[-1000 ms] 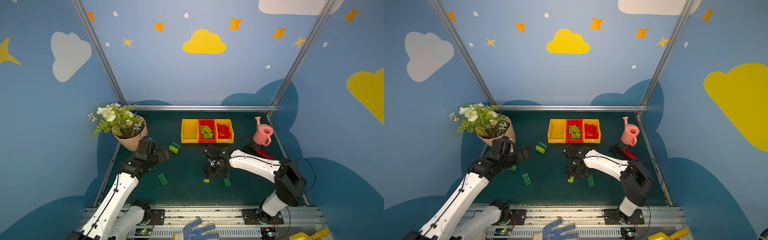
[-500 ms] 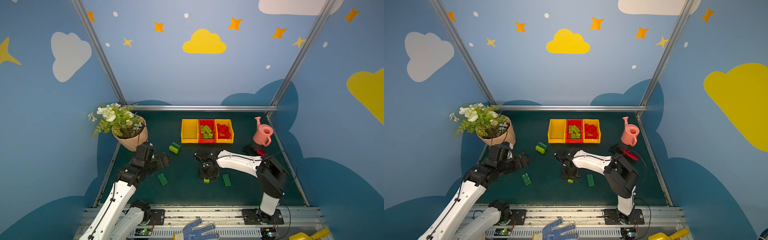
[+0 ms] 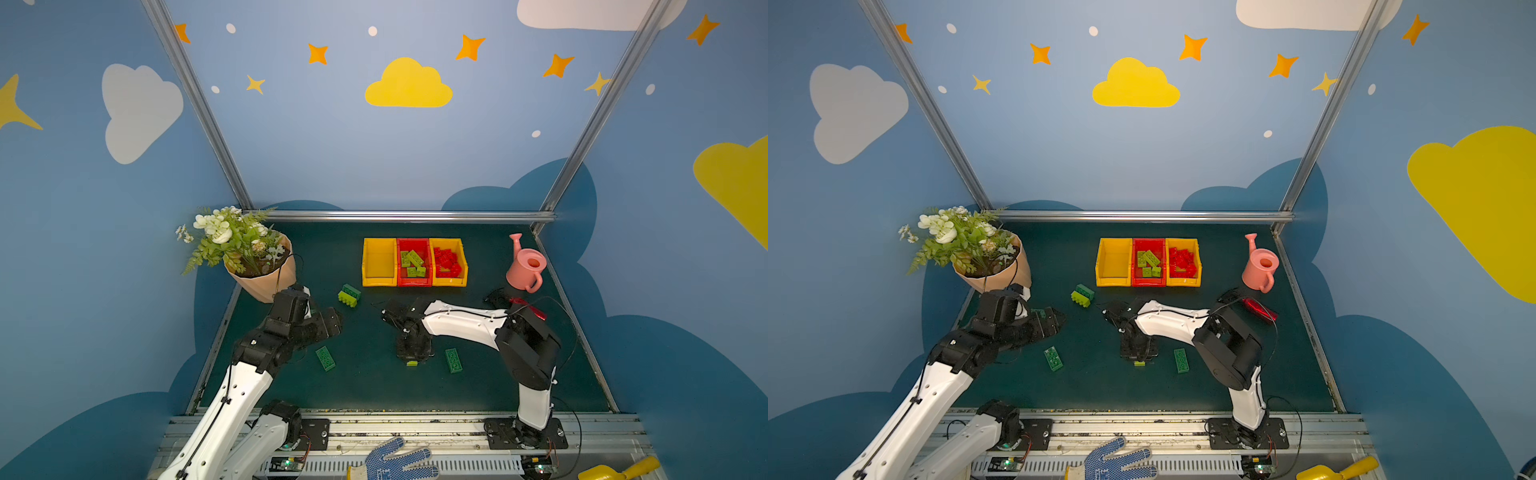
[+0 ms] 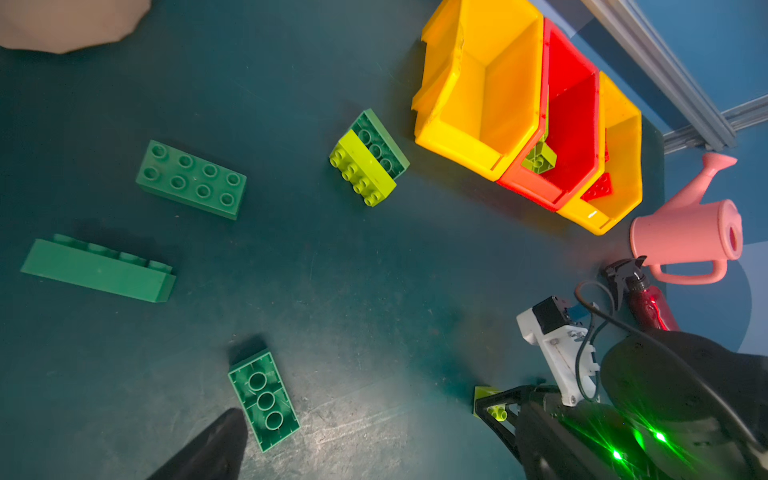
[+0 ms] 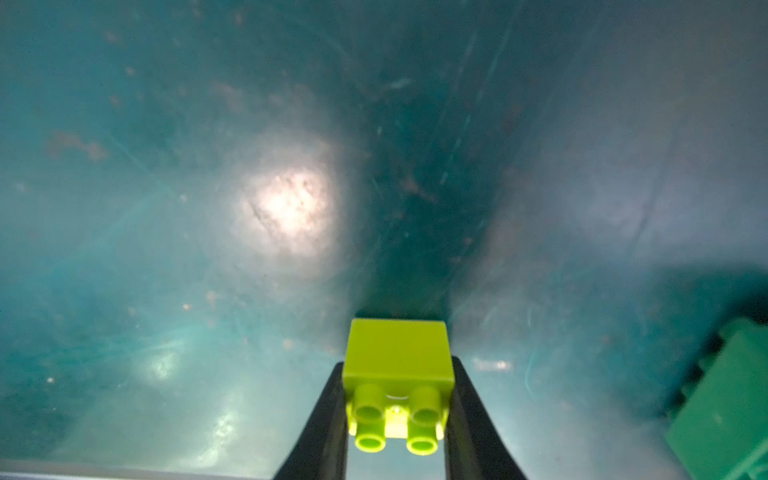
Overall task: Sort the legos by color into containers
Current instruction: 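Carry the lime brick into the red bin with the right gripper while the left hovers, then lower the left gripper over the lime brick under a green brick while the right withdraws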
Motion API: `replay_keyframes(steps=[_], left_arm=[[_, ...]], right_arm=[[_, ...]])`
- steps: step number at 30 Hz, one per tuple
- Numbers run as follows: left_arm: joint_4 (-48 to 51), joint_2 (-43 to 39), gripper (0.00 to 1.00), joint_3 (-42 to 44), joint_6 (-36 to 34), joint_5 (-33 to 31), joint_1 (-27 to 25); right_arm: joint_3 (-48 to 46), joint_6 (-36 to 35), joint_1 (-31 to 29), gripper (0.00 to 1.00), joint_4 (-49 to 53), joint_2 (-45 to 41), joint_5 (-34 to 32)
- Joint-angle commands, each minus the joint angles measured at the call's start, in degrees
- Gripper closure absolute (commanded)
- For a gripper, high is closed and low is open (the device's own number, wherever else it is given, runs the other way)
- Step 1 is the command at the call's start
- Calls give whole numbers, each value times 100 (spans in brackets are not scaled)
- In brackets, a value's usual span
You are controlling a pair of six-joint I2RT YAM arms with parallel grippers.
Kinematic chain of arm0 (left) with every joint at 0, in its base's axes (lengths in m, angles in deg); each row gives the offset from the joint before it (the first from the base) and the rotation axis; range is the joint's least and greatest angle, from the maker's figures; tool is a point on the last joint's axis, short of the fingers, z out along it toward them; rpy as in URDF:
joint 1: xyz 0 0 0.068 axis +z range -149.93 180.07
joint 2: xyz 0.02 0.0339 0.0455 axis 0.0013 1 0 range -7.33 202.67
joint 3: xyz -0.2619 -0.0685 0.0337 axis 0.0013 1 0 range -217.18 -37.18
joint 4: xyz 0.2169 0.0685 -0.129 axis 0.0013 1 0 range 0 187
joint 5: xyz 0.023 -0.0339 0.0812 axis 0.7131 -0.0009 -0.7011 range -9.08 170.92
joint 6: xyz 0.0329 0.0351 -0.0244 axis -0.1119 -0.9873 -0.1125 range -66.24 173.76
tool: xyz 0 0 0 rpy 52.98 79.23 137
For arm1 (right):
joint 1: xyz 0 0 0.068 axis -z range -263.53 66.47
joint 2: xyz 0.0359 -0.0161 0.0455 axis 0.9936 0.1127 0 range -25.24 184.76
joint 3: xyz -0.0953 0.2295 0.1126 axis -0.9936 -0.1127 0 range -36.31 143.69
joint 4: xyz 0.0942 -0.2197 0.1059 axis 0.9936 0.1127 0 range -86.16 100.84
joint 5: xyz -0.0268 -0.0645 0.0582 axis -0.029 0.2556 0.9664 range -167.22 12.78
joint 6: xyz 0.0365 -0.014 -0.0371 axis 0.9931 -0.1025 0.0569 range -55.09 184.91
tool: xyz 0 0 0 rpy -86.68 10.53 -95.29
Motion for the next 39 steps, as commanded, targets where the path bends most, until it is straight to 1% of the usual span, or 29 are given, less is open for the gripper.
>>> replay_keyframes(steps=[1,5,9,13,17,23,30,36,38,39], left_arm=[[-105,131,0,-79,-131,104,-3],[-187,481,0,-239,-206,223,5],[-121,968,0,-563,-288,208,14],[0,1407,0,-977,-399,166,35],[248,1807,0,-1409,-565,108,54],[357,2053,0,-1597,-549,-23,71],[403,2283,0,-1753,-538,-47,145],[489,2621,0,-1804,-586,-32,278],[538,2737,0,-1808,-512,-135,327],[540,2788,0,-1811,-507,-169,341]], right_arm=[[322,-72,-22,76,543,-18,-220],[930,-541,246,76,1029,-105,-531],[1801,-1223,810,76,1317,35,-709],[2769,-1915,1504,76,1339,441,-690],[3750,-2415,2014,76,1361,1074,-568],[4850,-2780,2478,76,1445,1914,-386],[5473,-2966,2752,76,1123,2428,-267],[5983,-2973,2920,74,875,2856,132],[6158,-2989,2940,69,843,2988,222],[6234,-2982,2949,62,839,3037,260]])
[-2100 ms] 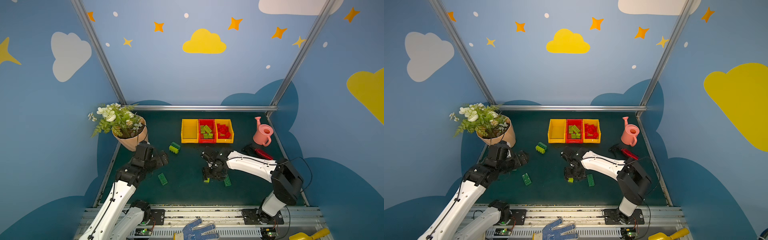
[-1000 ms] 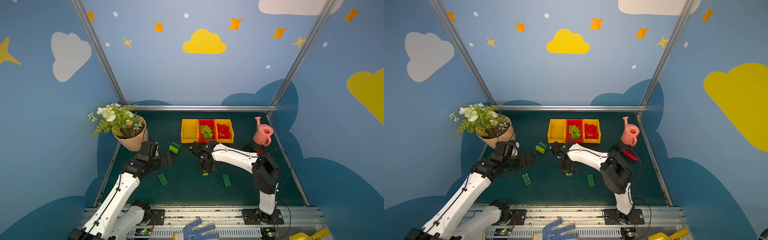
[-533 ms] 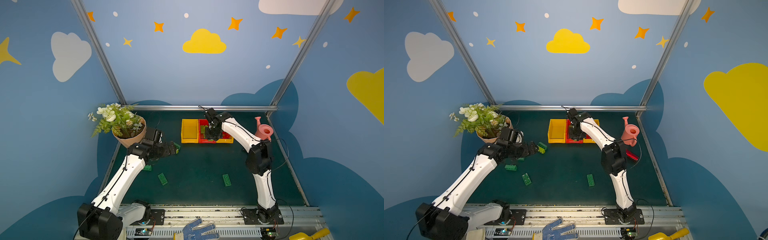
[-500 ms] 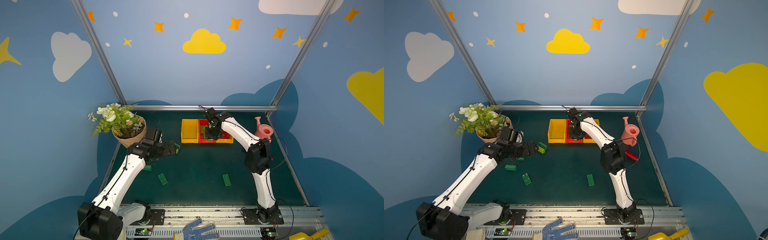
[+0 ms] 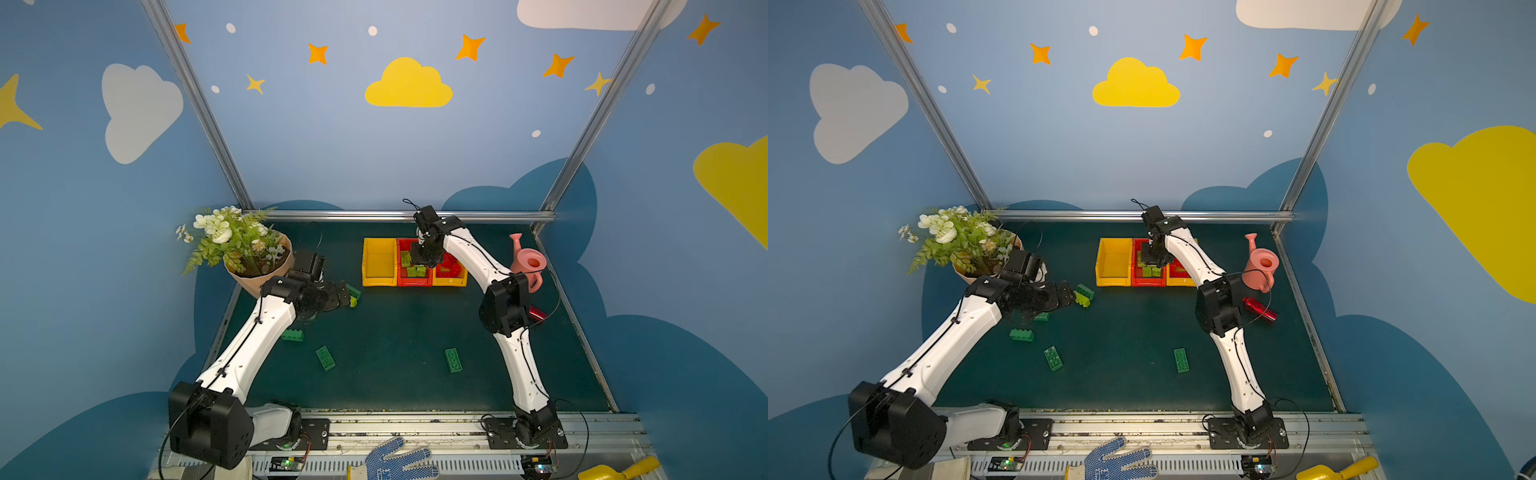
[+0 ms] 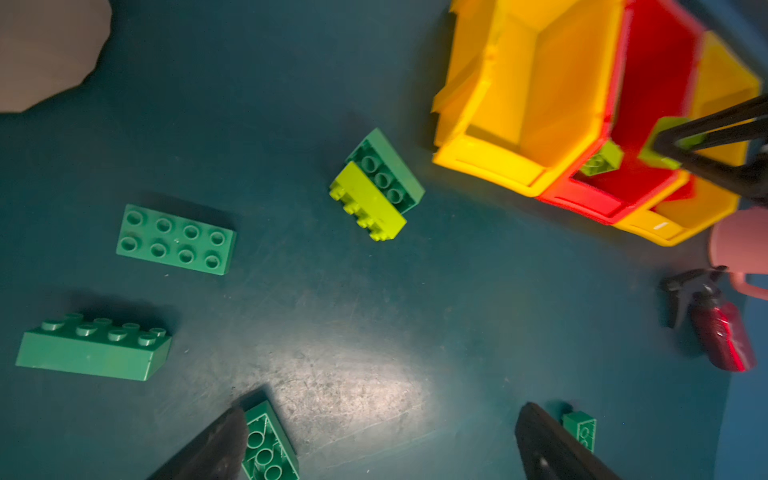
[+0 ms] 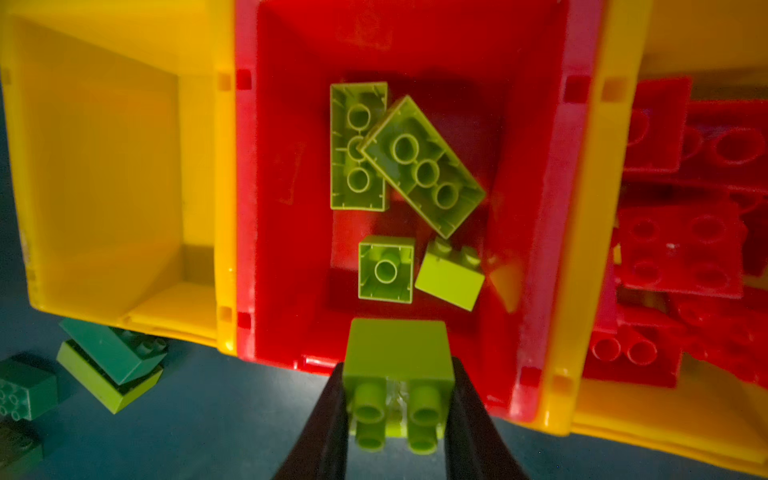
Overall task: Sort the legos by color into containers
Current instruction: 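Lower the left gripper over the lime brick under a green brick while the right withdraws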
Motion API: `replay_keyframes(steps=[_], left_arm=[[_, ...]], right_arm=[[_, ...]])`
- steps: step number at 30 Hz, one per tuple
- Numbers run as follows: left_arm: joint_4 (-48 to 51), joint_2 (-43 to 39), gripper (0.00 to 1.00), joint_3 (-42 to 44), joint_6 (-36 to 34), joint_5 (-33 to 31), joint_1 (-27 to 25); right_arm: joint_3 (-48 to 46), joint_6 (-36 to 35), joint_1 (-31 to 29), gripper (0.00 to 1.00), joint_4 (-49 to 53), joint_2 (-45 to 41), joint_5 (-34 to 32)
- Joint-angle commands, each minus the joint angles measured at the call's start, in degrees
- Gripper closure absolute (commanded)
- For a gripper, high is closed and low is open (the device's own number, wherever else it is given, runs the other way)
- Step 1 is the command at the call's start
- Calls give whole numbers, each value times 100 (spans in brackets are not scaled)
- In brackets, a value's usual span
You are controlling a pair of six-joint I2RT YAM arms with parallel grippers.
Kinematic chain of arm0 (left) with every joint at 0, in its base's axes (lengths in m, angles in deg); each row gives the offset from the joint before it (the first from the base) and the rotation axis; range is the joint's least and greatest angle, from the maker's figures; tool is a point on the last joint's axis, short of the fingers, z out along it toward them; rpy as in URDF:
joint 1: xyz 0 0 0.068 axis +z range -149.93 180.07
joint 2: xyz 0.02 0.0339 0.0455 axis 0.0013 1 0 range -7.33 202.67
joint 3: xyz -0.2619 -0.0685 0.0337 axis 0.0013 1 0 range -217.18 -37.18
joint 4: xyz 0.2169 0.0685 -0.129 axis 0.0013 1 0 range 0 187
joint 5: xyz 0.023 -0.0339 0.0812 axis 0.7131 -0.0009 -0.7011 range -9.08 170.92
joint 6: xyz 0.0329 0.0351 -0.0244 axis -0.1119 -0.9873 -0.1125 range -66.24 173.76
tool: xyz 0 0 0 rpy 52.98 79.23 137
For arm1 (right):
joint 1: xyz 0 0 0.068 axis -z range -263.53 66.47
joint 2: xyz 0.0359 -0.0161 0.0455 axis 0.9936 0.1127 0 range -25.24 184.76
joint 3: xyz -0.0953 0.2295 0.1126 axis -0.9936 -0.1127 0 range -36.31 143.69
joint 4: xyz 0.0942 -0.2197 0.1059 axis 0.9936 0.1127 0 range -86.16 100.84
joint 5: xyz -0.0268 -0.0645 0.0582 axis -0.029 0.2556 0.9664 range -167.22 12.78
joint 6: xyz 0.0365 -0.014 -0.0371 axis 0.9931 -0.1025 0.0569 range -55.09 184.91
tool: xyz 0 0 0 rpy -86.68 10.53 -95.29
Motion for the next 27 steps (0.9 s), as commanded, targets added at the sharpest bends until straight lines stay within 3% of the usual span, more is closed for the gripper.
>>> replay_keyframes(steps=[1,3,6,15,27], left_arm=[[185,161,0,-80,12,-165,81],[154,255,0,-107,47,-157,98],[60,421,0,-144,95,-107,120],[168,1507,0,-621,-972,-139,131],[-104,2965,2,-1539,-1647,-183,137]], right_arm=[[290,-92,43,48,-60,220,288],[319,-147,51,27,-78,191,395],[269,-249,31,19,-77,-45,516],[-322,-531,42,14,419,-1283,994],[-3122,-425,2,10,607,-3660,1244]])
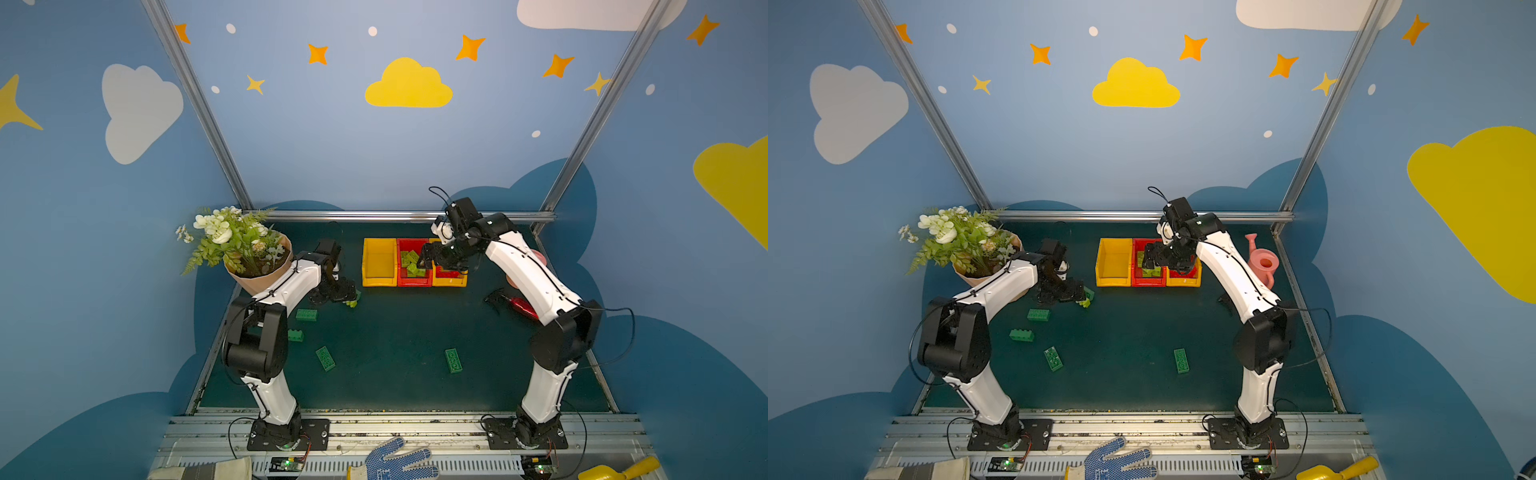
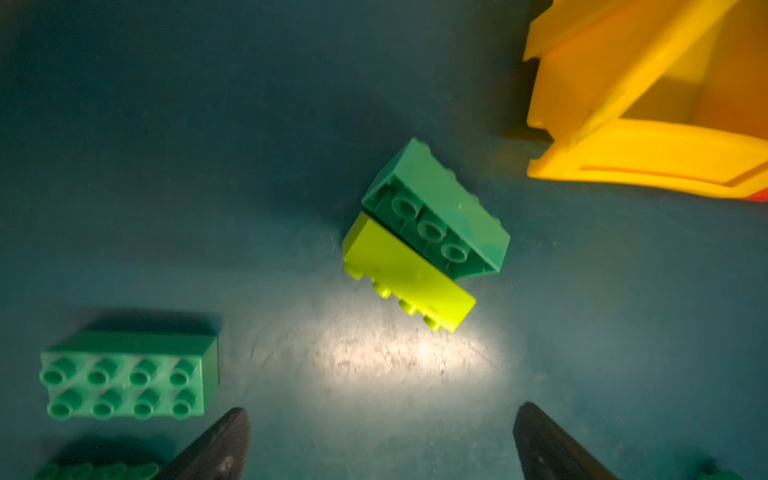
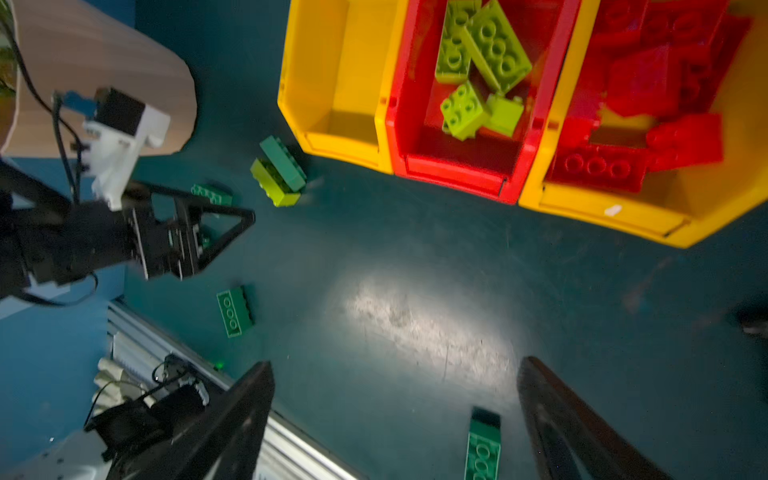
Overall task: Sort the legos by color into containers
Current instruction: 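Lower the left gripper over the lime brick under a green brick while the right withdraws, then close the left gripper on the lime brick and lift it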
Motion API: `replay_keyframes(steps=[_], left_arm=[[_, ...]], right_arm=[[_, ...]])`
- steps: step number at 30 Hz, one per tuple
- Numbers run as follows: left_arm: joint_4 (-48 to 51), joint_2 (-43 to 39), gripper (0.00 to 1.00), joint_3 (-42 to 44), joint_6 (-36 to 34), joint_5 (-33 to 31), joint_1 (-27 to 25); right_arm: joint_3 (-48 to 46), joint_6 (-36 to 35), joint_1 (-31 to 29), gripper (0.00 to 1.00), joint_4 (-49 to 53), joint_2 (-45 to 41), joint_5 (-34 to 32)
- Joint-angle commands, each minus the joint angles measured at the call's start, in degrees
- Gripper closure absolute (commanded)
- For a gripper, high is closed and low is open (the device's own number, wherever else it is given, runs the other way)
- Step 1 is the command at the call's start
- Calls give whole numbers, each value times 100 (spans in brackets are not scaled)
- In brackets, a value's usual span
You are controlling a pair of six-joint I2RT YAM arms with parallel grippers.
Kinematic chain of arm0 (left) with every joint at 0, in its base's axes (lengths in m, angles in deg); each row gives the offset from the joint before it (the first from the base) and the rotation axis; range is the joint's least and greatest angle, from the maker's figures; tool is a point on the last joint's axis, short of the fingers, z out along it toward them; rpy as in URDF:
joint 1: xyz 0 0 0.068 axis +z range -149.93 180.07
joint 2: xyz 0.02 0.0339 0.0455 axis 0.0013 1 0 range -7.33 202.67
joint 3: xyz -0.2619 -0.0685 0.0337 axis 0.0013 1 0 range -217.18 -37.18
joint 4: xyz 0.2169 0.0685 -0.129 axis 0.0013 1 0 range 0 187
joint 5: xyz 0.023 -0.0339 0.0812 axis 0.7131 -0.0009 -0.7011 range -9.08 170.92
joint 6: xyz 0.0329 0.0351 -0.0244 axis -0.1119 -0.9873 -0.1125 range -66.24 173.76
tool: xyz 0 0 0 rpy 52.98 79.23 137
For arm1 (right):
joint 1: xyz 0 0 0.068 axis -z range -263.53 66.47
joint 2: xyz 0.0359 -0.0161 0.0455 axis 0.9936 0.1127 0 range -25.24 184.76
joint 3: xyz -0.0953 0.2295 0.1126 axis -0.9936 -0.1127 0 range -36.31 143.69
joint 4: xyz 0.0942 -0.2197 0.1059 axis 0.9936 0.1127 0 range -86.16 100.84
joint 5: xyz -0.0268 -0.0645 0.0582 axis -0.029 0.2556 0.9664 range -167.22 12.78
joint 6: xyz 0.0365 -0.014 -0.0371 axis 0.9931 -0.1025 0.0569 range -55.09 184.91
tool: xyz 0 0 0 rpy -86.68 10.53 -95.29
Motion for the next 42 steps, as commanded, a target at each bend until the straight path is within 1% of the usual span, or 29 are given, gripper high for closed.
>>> replay_keyframes(steps=[1,4,7,9,18,24,27,34,39,42], left_arm=[[-53,223,3,-253,-413,-78,30],[-148,421,3,-333,-628,-130,26],[-250,573,4,-402,-796,-19,27],[-317,673,5,-439,-892,83,24],[-675,882,7,-291,-1150,71,-72],[-683,1151,10,-368,-1372,-250,-300],[-666,1264,11,-453,-1420,-281,-343],[-564,1460,17,-641,-1485,-315,-384],[-511,1486,27,-637,-1478,-339,-444],[-480,1448,30,-563,-1467,-372,-488]], right_arm=[[-555,-4,-20,10,273,-422,-27],[-944,27,-15,9,394,-851,-164],[-1208,66,1,9,482,-1237,-186],[-1341,80,7,9,559,-1428,-232],[-1836,108,82,9,857,-2108,-462],[-2211,264,200,9,1014,-2550,-707],[-2388,286,269,9,1014,-2784,-749],[-2506,318,420,9,1024,-2969,-705],[-2529,322,492,9,1026,-2989,-709],[-2548,324,520,9,1030,-2998,-671]])
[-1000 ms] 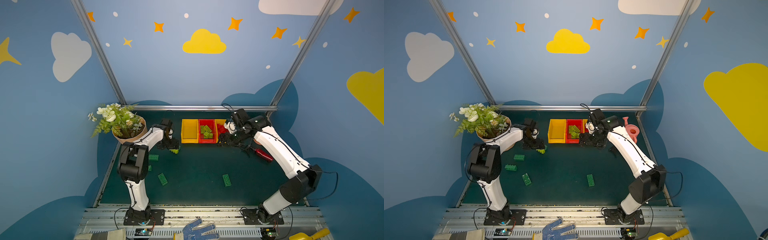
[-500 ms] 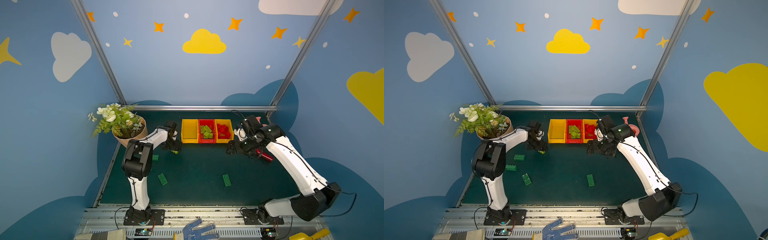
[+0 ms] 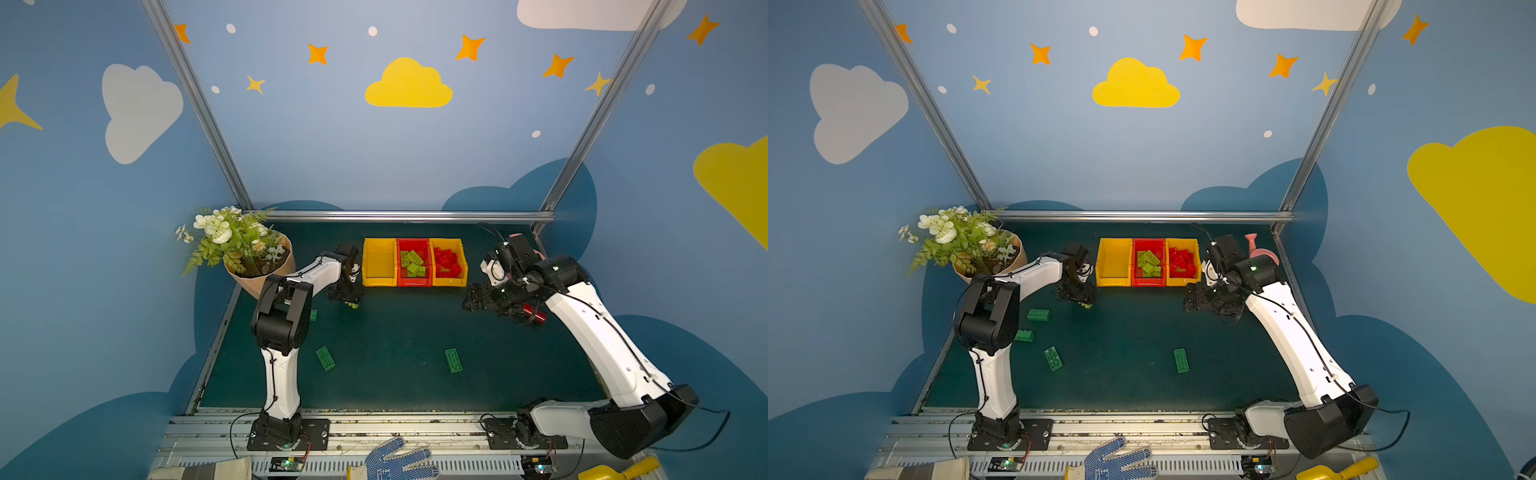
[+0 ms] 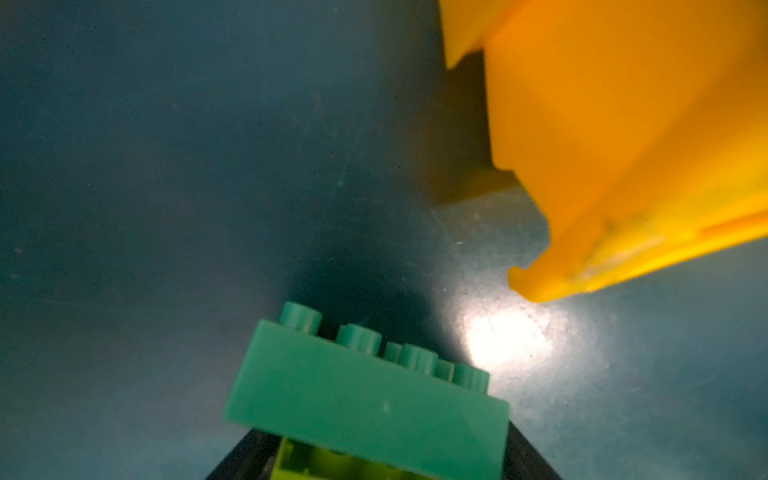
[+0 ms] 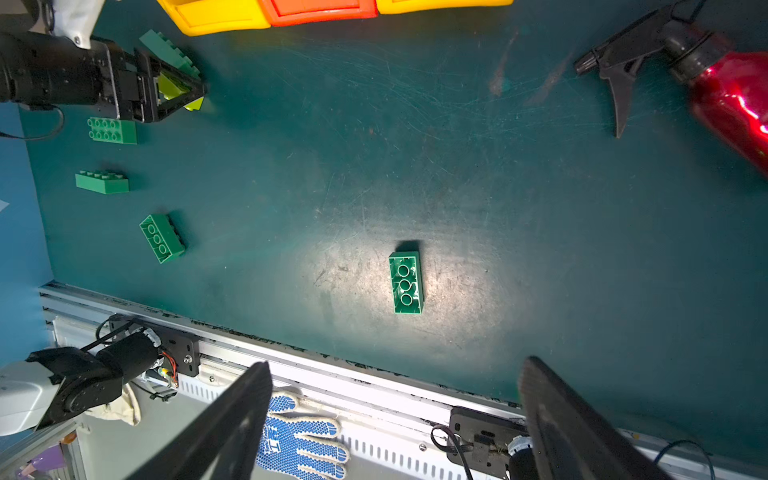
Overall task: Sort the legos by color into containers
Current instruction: 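Close the left gripper on the lime brick and lift it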
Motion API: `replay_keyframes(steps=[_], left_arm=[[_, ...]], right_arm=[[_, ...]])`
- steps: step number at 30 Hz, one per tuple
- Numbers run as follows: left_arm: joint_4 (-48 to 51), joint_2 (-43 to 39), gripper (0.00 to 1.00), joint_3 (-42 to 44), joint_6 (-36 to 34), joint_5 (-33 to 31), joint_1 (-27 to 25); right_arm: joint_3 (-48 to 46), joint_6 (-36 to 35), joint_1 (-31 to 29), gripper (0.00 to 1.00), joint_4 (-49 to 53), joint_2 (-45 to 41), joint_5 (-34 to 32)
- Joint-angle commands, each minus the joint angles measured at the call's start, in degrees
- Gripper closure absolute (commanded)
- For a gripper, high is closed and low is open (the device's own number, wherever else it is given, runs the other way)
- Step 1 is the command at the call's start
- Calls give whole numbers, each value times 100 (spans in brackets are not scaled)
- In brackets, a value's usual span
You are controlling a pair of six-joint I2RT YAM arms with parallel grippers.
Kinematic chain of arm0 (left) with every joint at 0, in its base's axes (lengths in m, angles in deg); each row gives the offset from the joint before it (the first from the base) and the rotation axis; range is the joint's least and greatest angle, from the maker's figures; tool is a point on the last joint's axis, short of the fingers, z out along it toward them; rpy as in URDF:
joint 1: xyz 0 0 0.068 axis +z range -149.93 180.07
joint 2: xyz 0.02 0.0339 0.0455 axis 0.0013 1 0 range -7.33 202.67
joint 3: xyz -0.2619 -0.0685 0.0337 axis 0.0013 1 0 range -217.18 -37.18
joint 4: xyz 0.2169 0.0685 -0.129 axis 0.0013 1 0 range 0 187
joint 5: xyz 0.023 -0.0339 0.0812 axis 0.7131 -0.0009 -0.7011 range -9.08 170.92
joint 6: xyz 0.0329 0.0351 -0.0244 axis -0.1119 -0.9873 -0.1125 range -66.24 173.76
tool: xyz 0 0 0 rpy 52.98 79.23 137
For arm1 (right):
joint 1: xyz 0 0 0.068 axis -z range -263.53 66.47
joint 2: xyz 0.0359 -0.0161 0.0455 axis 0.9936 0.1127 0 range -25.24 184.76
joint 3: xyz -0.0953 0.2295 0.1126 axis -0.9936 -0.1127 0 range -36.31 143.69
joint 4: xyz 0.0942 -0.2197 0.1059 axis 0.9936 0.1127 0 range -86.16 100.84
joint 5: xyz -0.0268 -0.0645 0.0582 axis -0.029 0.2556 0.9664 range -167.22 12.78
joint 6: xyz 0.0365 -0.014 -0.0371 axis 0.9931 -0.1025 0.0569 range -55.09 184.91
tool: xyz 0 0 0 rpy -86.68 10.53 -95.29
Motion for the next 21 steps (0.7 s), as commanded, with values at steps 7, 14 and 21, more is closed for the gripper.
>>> replay_keyframes(steps=[7,14,21], left_arm=[[191,-233,37,224,121,-143,-186],[320,-557,42,365,262,-248,-341],[853,-659,46,-370,397,-342,-630]], right_arm=[[-47,-3,88,9,106,-124,21],[-182,21,99,9,70,-259,130],[-337,78,133,9,41,-542,170]])
